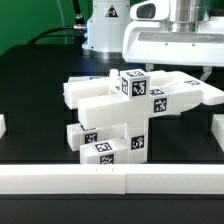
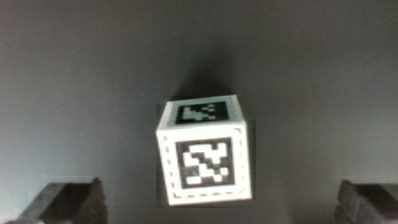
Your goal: Assemble chair
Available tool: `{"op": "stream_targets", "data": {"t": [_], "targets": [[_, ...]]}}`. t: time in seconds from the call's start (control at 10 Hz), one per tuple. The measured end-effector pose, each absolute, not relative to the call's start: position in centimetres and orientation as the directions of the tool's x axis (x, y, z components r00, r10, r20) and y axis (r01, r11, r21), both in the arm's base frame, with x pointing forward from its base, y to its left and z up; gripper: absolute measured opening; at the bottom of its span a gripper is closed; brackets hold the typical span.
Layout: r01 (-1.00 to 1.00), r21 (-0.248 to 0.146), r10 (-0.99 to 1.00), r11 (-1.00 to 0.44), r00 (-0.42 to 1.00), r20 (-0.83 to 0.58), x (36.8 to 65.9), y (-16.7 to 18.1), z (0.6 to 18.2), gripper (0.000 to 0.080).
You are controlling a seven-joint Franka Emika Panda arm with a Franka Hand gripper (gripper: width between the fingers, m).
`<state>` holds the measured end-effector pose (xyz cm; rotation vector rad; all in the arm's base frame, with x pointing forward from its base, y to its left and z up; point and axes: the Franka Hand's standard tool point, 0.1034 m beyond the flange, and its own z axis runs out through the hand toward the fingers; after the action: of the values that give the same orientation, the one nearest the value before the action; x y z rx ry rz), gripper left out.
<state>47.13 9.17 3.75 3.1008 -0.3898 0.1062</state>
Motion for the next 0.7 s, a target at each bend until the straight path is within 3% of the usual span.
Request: {"op": "stream_targets", "data": {"t": [0.5,0.7], "targets": [[-0.235,0.041,-0.232,-0.971,0.971,0.06,46.4,9.0,1.0,0.0649],[-0.236,0.045,-0.233,-0.971,0.97,0.061,46.7,8.8,0.7,0.0649]]}}
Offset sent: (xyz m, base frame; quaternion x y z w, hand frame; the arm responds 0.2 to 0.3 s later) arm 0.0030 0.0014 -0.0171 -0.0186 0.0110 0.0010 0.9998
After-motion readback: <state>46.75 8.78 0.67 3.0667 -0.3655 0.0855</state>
